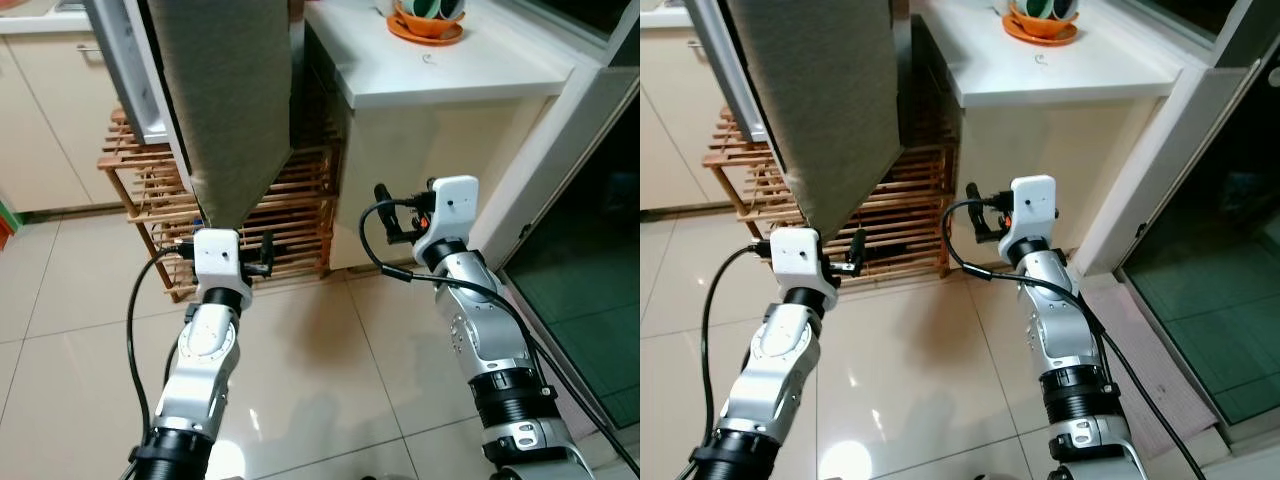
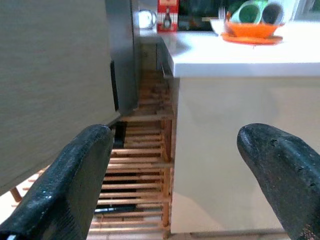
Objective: Restocking fridge
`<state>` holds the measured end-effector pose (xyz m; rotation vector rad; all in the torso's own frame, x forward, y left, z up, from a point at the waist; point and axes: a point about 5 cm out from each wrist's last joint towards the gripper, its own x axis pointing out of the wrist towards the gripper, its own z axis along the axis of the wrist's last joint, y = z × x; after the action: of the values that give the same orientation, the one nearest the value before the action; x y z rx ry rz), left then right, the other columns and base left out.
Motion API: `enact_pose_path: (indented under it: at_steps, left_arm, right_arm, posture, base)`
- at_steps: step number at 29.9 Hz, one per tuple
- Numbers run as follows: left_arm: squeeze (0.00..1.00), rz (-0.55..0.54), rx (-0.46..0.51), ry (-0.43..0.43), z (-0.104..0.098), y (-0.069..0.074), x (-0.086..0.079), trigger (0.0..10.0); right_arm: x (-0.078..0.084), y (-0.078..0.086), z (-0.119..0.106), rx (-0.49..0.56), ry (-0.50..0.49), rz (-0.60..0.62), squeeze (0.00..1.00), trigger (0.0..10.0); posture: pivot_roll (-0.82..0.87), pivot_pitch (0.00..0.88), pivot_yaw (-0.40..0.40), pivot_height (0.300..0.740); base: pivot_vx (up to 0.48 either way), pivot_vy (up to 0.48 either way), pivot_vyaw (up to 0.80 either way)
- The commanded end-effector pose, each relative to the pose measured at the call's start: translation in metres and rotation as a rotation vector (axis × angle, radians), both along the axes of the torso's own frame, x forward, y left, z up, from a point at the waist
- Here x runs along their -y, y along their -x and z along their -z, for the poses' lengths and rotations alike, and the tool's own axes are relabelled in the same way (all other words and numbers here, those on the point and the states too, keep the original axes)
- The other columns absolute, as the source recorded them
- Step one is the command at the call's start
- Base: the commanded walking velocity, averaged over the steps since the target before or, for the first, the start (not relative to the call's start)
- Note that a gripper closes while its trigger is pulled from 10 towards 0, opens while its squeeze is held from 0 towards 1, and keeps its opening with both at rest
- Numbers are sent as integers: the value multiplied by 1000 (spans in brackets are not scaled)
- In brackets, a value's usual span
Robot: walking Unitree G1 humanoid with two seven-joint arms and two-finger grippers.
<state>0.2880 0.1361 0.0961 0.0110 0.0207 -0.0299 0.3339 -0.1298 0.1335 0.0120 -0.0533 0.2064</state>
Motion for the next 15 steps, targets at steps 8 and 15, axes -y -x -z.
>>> enact_pose_path:
  at_steps: [8, 15]
  left_arm:
    - [0, 64, -4, -59, -9, -3, 10, 10000]
    - [0, 124, -51, -88, -2, 3, 8, 10000]
  right_arm:
    - [-16, -16, -7, 7, -31, -39, 0, 10000]
    - [-36, -36, -25, -15, -83, -117, 0, 10000]
  posture:
    - [0, 0, -27, 740]
    - [17, 0, -36, 740]
  base:
    - [197, 137, 0]
    - [0, 0, 0]
